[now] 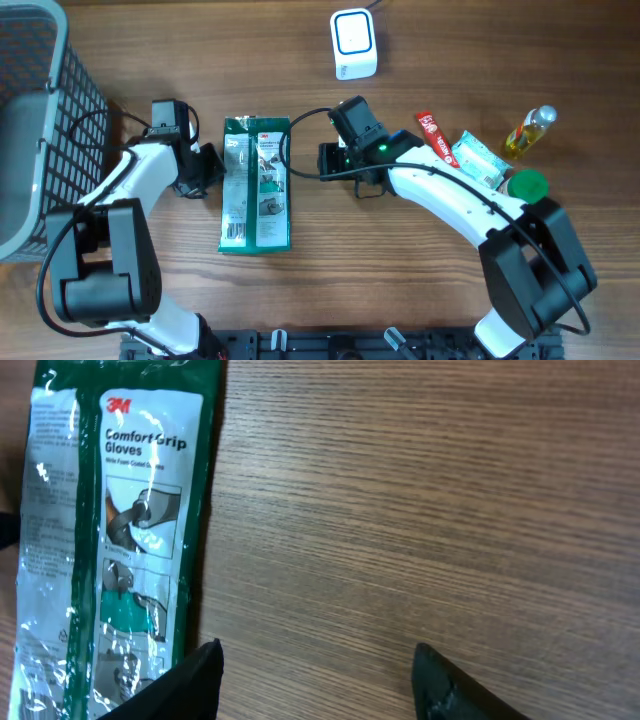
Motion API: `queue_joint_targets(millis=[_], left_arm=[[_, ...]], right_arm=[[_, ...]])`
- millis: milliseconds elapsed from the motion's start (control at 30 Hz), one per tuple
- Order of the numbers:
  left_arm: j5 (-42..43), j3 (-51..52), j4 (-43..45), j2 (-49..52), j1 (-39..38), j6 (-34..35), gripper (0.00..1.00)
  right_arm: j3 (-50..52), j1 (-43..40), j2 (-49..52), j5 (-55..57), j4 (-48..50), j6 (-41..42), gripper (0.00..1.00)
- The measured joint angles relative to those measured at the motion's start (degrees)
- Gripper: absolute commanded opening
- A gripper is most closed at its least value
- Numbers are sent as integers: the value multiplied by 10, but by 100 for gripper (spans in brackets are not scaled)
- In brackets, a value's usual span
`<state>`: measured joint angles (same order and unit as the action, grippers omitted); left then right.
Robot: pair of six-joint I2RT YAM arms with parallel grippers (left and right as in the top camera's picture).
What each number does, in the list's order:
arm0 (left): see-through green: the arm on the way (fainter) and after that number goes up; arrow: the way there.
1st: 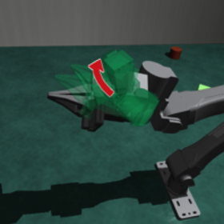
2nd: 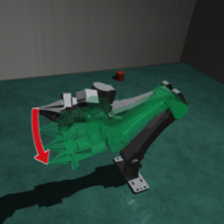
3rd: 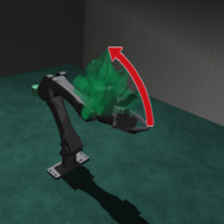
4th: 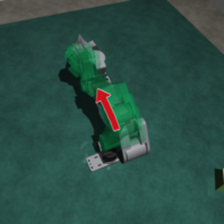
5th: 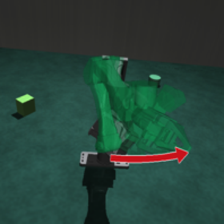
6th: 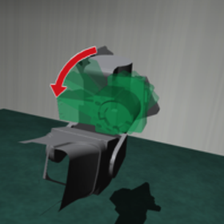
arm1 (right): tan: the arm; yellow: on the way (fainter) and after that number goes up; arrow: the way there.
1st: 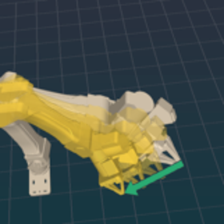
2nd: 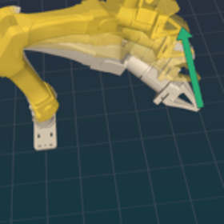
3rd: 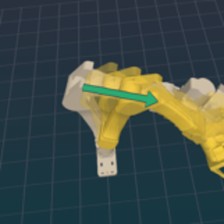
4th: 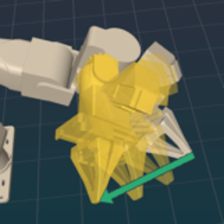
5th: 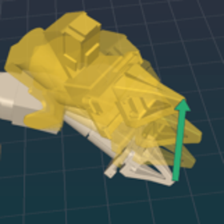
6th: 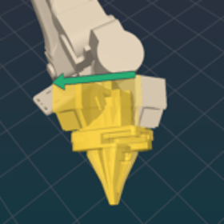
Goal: Scan the item barcode
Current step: 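Move both grippers to the green gloves pack and grasp it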
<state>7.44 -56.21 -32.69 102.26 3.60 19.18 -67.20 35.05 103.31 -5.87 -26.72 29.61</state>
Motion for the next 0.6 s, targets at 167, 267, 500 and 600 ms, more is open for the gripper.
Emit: queue_joint_targets(millis=[167, 267, 500, 600], left_arm=[[6, -7, 0, 6, -34, 0, 4], [10, -8, -6, 7, -73, 0, 4], [14, -8, -7, 7, -121, 18, 4], [14, -8, -7, 7, -122, 24, 4]], right_arm=[[0, 0, 43, -23, 1, 9, 64], [0, 0, 70, -59, 13, 11, 65], [-5, -2, 113, -212, 103, 53, 65], [-17, 0, 148, -289, 159, 81, 58]])
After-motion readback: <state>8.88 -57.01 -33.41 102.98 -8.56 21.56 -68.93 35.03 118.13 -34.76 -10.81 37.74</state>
